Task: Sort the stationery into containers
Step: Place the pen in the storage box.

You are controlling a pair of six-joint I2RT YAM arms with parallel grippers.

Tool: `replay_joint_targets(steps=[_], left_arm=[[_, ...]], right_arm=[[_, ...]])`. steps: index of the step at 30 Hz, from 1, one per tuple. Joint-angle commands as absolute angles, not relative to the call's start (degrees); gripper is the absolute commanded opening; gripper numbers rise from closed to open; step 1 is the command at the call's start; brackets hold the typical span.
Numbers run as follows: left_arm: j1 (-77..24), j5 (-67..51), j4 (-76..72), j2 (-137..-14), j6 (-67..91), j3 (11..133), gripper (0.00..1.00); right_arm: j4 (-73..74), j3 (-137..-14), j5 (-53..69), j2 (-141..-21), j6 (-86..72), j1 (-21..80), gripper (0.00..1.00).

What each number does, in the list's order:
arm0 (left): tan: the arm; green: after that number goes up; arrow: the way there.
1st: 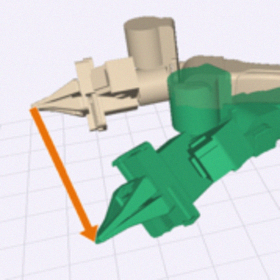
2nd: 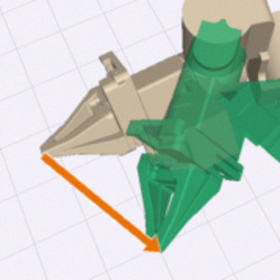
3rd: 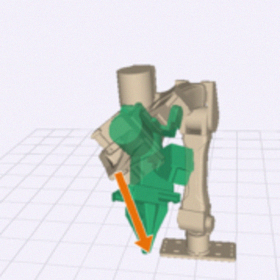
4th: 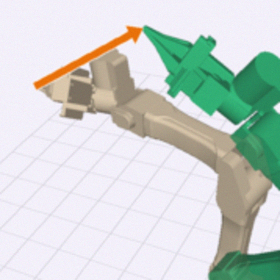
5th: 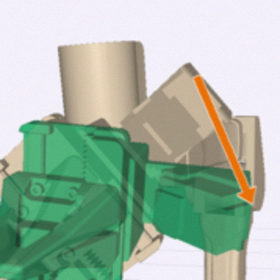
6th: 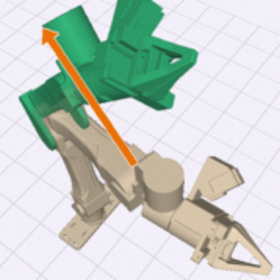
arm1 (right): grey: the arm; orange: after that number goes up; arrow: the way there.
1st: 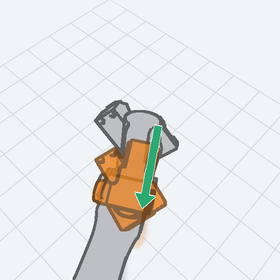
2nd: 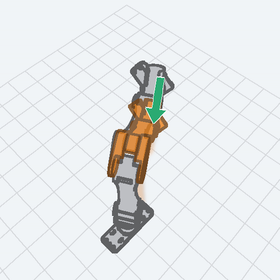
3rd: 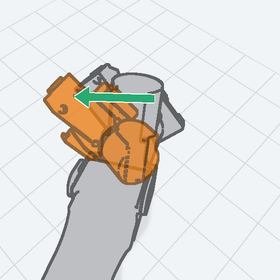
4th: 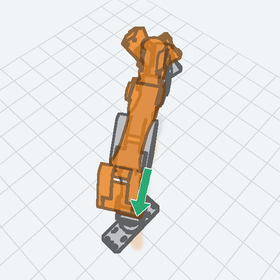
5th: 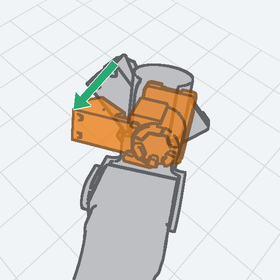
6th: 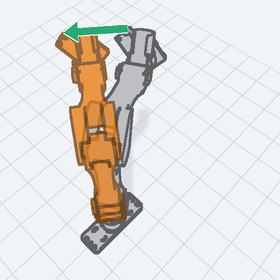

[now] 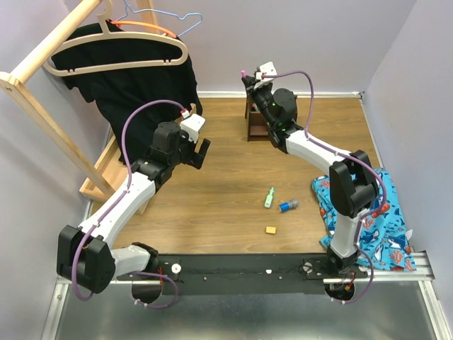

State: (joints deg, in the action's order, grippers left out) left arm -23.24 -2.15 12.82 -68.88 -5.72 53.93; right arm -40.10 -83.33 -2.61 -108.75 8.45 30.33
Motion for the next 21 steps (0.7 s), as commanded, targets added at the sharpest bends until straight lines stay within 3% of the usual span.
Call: replay_joint_targets(steps=[1, 21], left_arm=[[-22.9, -2.9, 13.4, -70.5, -5.4, 56.6, 0.99], [-24.2, -1.3, 15.0, -77.9, -7.1, 61.3, 0.99]], right_arm=[[-49.9, -81.0, -10.1, -111.2, 12.5, 28.8, 0.01], [-54.2, -78.3, -10.6, -117.8, 7.6, 23.0, 0.01]])
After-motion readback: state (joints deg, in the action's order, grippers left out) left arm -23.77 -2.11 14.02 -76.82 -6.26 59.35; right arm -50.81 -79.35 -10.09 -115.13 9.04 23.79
